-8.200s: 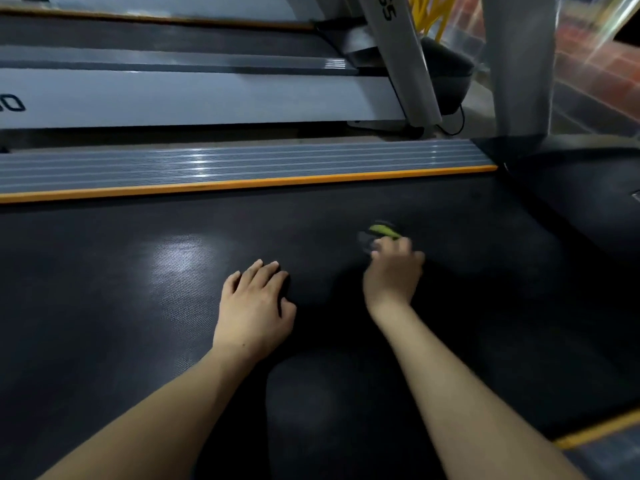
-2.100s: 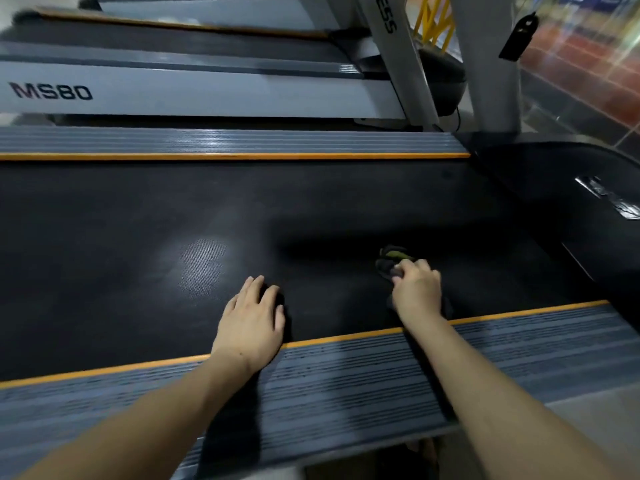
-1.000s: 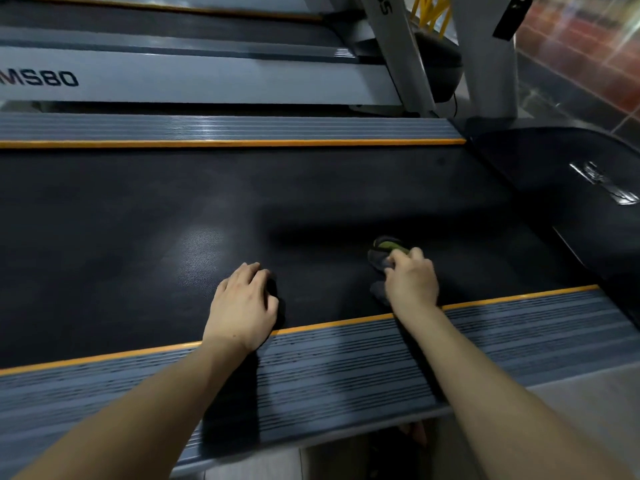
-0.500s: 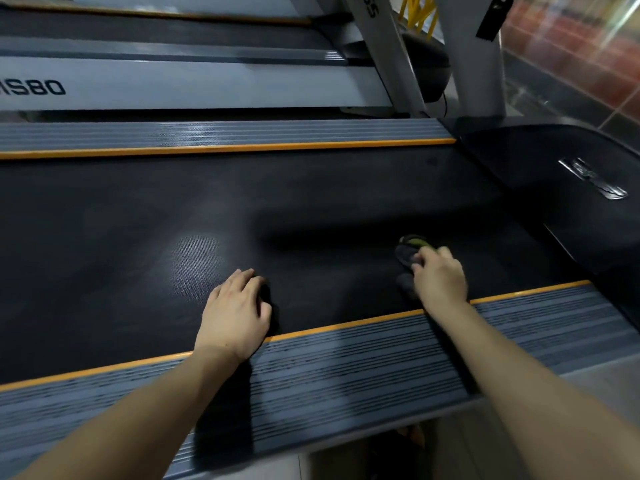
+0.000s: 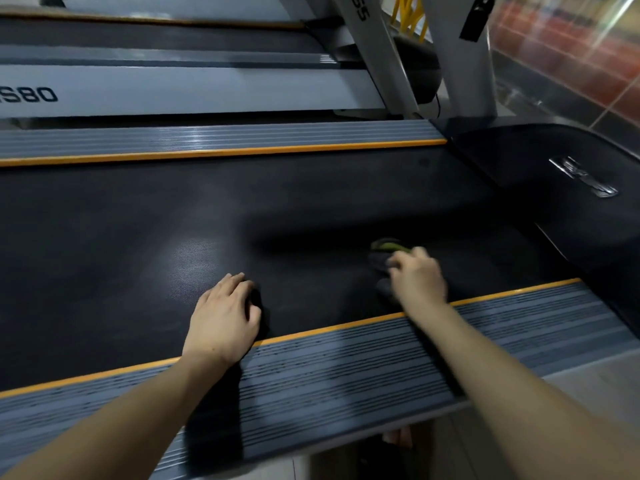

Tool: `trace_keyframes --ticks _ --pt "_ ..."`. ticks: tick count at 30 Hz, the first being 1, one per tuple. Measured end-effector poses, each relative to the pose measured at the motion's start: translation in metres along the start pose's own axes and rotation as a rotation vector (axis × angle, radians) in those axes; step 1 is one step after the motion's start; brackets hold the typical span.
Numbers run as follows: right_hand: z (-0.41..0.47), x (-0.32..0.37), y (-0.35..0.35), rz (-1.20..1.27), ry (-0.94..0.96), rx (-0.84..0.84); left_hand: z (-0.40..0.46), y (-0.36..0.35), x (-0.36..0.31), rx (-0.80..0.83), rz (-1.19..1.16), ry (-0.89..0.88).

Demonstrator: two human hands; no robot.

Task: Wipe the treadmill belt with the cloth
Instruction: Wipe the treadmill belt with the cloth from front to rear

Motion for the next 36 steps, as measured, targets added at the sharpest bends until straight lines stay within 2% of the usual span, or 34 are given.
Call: trace_keyframes --ticks 3,6,8,12,15,27,36 --pt "0.007 -0.015 0.008 -0.075 -0.14 -0.015 0.001 -0.001 0.0 0.013 0.005 0.01" --pt "-0.005 0.018 -0.007 -0.024 -0.169 -0.028 -0.001 0.001 -0.002 0.007 0.024 0.038" --pt "-0.018 0.051 -0.023 0.034 -0.101 0.01 -0.001 0.004 -0.003 -0.009 0.024 0.047" --pt "-0.061 0.135 -0.056 0.142 0.17 0.172 -0.001 0.006 -0.005 -0.036 0.034 0.058" --pt "-0.072 0.15 -0.061 0.178 0.178 0.219 -0.004 0.01 -0.006 -0.053 0.035 0.081" --pt "-0.034 0.174 -0.093 0.156 0.106 0.042 0.004 0.0 -0.001 0.078 -0.002 0.053" --pt "0.064 0.226 -0.145 0.11 0.093 0.014 0.114 -0.001 0.079 0.02 0.018 0.031"
Point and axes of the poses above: each hand's wrist, its own z-axis towards the middle knuckle, its own y-axis out of the back of the hand, x = y × z, the point moved 2 cm from there along z, towards the middle knuckle, and after that the axes turned 10 degrees about z, right-handed, at the moved point
